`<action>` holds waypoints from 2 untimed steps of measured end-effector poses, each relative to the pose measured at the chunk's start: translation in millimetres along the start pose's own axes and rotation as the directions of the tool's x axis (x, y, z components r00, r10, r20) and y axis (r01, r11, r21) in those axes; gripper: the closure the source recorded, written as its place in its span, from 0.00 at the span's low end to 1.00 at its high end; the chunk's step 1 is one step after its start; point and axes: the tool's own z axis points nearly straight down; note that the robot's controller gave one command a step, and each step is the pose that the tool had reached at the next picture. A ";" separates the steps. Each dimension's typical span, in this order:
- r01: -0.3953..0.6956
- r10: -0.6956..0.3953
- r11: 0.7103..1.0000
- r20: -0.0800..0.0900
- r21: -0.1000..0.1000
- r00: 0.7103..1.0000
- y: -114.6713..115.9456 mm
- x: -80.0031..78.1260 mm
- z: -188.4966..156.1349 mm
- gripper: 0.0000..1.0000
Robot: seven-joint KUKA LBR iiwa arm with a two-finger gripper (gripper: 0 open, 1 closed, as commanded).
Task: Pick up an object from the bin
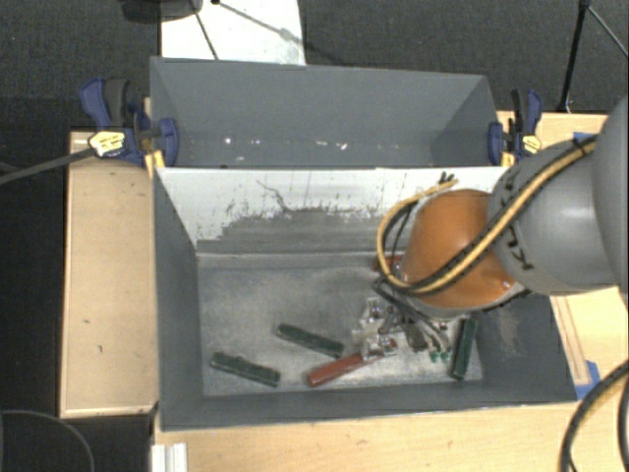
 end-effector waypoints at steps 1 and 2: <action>-0.003 0.003 1.000 0.026 0.001 1.000 -0.9 -5.4 0.5 0.00; -0.004 0.004 1.000 0.021 0.002 1.000 -1.1 -4.0 1.2 0.00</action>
Offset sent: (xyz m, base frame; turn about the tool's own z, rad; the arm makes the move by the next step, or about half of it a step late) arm 0.0000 0.0000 0.0000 0.0000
